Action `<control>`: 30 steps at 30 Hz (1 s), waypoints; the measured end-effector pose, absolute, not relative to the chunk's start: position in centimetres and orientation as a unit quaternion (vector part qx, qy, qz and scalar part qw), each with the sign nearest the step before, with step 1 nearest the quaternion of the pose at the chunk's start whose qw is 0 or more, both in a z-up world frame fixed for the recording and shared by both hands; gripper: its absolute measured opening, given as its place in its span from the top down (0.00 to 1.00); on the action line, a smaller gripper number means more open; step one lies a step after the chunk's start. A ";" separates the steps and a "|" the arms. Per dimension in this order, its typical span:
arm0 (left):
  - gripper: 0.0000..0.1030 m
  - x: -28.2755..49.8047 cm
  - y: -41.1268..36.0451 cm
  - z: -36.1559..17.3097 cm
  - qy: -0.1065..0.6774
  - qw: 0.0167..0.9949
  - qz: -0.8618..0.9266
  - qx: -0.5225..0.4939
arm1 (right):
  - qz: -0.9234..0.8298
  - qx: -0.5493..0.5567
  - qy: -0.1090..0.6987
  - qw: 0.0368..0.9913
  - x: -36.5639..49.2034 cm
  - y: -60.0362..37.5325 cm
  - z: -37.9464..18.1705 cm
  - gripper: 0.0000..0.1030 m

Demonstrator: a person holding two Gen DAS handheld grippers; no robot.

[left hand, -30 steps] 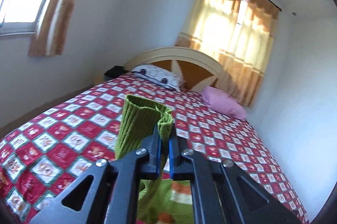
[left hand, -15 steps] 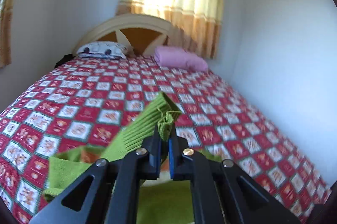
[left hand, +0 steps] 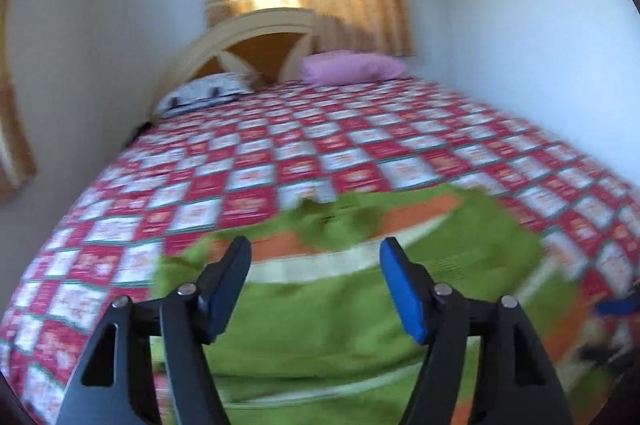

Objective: Fold small clothes

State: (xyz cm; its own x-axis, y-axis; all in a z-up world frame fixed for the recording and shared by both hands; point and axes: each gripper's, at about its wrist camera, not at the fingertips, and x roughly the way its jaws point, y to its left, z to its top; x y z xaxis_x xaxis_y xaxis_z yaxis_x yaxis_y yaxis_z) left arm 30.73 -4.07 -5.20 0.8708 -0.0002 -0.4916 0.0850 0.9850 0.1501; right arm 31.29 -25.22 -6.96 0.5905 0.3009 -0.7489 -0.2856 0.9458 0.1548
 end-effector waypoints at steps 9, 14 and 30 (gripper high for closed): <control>0.31 33.1 8.5 -13.2 0.380 0.919 0.099 0.038 | 0.138 0.014 0.430 0.892 40.7 -21.1 -6.3 0.41; 0.21 32.5 8.5 -13.9 0.393 0.915 0.087 0.028 | 0.112 0.004 0.494 0.862 45.3 -19.3 -10.5 0.63; 0.00 32.5 9.1 -14.7 0.402 0.914 0.063 -0.002 | 0.046 -0.094 0.408 0.907 43.5 -20.1 -7.3 0.98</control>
